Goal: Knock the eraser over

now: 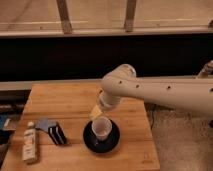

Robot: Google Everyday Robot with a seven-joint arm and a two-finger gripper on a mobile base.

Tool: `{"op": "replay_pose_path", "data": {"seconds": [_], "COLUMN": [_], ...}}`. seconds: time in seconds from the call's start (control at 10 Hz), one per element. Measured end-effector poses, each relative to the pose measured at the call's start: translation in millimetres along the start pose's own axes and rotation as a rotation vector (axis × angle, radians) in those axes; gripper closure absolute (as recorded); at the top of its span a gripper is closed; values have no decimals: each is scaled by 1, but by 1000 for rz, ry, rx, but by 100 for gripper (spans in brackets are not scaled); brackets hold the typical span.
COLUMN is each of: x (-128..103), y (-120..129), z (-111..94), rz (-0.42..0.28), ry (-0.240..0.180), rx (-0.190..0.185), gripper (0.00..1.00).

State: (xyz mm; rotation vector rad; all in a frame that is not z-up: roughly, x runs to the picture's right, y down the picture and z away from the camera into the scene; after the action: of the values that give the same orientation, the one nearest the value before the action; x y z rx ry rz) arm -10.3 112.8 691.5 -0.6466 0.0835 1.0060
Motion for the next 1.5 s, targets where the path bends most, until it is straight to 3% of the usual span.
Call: {"op": "replay_pose_path", "data": {"seconds": [1.3, 1.5], "x": [0, 0], "y": [0, 0], "z": [0, 0], "rz": [0, 0], "ry": [0, 0], "rx": [0, 0], "gripper": [24, 31]}}
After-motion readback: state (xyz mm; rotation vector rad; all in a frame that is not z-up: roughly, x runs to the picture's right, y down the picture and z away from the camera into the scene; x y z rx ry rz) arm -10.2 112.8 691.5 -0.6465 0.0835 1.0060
